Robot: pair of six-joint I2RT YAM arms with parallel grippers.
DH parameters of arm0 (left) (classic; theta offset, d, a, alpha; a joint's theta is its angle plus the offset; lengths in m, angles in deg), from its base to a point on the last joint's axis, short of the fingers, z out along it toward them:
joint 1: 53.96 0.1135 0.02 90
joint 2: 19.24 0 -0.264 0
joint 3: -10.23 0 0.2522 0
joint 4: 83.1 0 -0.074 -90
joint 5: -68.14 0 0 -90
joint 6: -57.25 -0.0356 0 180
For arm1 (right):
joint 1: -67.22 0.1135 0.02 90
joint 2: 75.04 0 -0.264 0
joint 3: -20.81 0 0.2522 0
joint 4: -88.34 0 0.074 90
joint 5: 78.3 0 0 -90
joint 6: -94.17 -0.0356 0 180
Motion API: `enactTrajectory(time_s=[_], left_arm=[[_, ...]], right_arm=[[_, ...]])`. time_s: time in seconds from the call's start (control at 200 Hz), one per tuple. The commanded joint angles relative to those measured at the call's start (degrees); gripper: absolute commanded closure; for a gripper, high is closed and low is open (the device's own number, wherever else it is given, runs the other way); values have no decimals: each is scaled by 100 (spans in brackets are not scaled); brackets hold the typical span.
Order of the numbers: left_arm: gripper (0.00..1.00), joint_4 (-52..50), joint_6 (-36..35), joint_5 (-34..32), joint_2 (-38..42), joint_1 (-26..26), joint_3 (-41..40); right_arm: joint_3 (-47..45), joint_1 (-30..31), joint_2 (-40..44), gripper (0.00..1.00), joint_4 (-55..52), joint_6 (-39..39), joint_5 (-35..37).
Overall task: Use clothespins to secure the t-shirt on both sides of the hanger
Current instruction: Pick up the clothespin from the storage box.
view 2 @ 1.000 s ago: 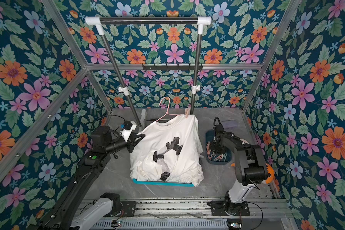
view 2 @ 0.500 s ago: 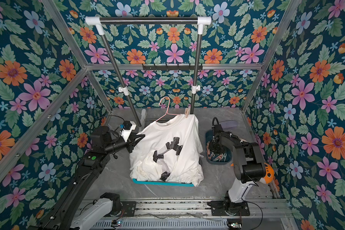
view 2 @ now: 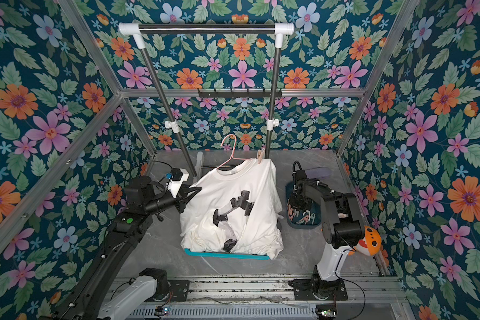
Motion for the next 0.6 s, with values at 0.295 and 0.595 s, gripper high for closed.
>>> enactTrajectory(time_s=[0.295,0.595], left_arm=[[100,413,89,-4,-55,-3,31],[100,397,346,99,-162,-3,127]], right_arm=[[-98,25,288,84,-199,73,51],[-121,21,1320,88,-13,253,-37]])
